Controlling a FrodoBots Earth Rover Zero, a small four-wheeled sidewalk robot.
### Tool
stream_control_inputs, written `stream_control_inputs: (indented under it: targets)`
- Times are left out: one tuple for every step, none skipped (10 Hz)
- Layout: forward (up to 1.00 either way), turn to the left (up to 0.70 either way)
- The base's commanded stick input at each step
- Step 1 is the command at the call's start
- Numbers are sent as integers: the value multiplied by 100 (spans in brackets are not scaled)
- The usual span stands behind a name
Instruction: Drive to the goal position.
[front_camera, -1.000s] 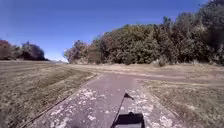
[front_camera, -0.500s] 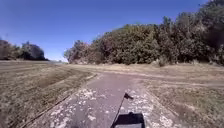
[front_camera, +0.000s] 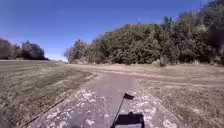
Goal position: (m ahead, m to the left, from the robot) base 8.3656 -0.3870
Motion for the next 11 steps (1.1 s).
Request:
stream_control_inputs:
  targets:
    - [70,0]
    - [70,0]
    - [70,0]
    - [70,0]
    - [70,0]
    - [70,0]
    - [70,0]
    - [70,0]
    - [70,0]
    - [70,0]
    - [70,0]
